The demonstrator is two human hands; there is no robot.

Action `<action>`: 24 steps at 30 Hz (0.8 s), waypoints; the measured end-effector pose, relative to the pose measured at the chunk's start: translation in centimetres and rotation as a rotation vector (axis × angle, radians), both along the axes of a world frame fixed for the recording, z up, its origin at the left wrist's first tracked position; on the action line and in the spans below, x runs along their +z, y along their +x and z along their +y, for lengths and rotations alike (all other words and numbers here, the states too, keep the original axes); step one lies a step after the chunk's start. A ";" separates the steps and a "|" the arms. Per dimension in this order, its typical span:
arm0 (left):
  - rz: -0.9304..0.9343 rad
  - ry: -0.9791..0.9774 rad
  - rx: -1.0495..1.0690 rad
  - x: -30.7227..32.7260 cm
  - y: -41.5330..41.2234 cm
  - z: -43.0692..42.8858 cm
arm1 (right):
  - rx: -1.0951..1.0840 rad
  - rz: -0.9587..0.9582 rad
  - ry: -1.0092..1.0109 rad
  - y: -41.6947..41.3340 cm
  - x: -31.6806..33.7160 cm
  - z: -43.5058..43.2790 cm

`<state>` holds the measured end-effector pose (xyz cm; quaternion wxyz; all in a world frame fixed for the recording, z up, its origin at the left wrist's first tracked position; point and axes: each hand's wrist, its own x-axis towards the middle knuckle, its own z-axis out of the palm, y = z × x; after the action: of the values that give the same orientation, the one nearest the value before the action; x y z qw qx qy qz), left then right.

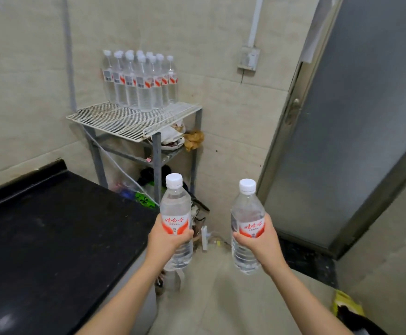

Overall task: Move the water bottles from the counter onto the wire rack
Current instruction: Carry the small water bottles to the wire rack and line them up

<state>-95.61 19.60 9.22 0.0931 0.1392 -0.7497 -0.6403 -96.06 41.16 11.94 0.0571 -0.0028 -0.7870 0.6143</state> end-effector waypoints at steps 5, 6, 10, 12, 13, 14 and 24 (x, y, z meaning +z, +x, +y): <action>0.028 0.072 -0.013 -0.7 -8.5 1.5 | 0.027 -0.007 0.075 -8.0 0.6 1.0; 0.033 0.085 -0.017 -0.7 -10.2 1.9 | 0.028 -0.004 0.090 -9.7 0.9 1.2; 0.043 0.071 -0.033 -0.5 -16.5 2.8 | -0.002 0.003 0.102 -16.2 1.8 2.0; 0.043 0.065 -0.052 -0.7 -18.9 2.9 | -0.014 -0.004 0.087 -18.5 1.6 2.4; 0.030 0.059 -0.056 -0.9 -19.9 3.0 | -0.014 -0.020 0.085 -19.4 1.2 2.6; 0.009 0.052 -0.059 -1.3 -20.8 3.1 | -0.014 -0.040 0.088 -20.1 0.8 2.8; -0.077 -0.008 0.001 -2.4 -29.0 5.0 | -0.028 -0.160 0.024 -30.5 -2.3 6.0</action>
<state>-124.62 24.60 6.84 0.0649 0.1637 -0.7552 -0.6314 -126.61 47.17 9.65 0.0026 -0.0621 -0.7963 0.6017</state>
